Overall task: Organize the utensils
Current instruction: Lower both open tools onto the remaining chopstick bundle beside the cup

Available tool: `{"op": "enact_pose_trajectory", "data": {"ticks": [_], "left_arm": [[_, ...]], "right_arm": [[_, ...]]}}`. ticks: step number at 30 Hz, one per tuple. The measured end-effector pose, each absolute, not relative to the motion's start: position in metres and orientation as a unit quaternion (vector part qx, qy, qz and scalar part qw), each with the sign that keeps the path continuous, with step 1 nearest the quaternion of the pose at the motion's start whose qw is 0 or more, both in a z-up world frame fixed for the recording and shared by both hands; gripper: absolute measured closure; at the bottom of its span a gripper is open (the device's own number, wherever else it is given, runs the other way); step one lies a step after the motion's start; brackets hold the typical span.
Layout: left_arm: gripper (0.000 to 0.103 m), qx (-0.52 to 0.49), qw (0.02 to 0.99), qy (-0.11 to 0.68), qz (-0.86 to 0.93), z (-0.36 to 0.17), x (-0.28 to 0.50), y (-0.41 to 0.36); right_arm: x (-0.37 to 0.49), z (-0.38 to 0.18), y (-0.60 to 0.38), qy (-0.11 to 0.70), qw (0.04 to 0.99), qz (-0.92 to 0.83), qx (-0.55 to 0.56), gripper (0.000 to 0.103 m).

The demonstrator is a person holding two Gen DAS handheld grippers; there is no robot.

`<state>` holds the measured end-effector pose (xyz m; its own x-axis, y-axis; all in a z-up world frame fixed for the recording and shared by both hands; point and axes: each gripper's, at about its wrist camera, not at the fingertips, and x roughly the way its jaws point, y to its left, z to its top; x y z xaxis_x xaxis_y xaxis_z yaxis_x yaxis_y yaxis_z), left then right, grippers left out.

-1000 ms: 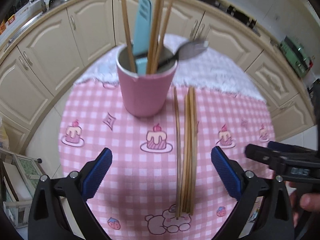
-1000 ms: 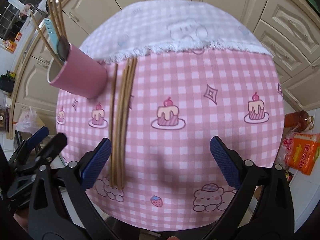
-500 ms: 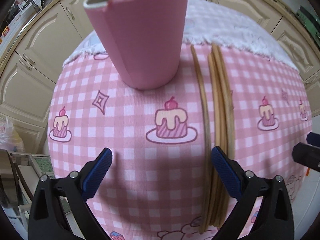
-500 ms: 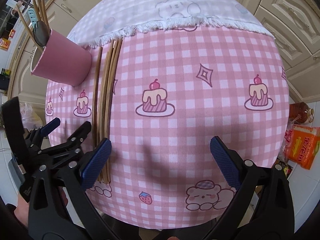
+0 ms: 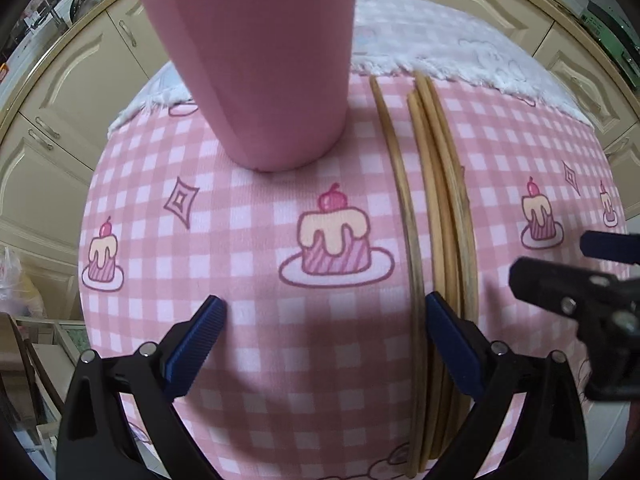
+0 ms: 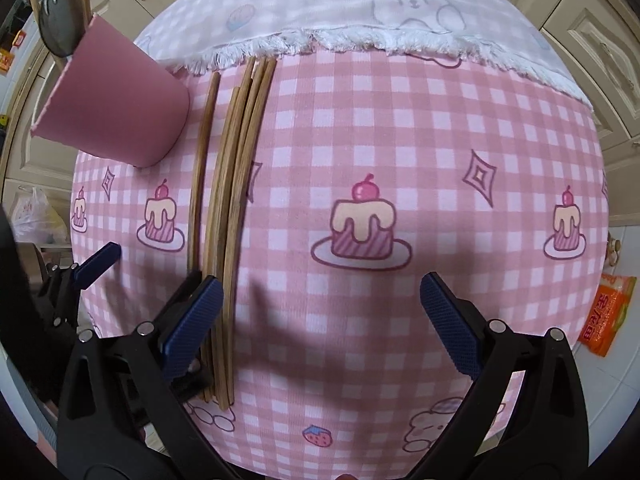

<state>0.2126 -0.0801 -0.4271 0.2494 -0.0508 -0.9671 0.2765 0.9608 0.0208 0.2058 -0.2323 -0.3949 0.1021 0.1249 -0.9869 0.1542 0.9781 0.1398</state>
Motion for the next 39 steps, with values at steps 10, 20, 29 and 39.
{"op": "enact_pose_trajectory", "data": {"ticks": [10, 20, 29, 39], "left_arm": [[0.006, 0.083, 0.782, 0.61, -0.091, -0.426, 0.219, -0.052], [0.006, 0.085, 0.778, 0.615, -0.092, -0.428, 0.219, -0.053], [0.006, 0.087, 0.773, 0.624, -0.08, -0.426, 0.23, -0.054], [0.006, 0.088, 0.756, 0.645, -0.069, -0.426, 0.246, -0.069]], "right_arm": [[0.216, -0.411, -0.212, 0.679, 0.731, -0.023, 0.064, 0.006], [0.214, -0.411, -0.201, 0.687, 0.722, -0.055, 0.059, 0.006], [0.227, -0.419, -0.215, 0.696, 0.712, -0.072, 0.066, 0.014], [0.249, -0.413, -0.224, 0.691, 0.712, -0.074, 0.096, 0.028]]}}
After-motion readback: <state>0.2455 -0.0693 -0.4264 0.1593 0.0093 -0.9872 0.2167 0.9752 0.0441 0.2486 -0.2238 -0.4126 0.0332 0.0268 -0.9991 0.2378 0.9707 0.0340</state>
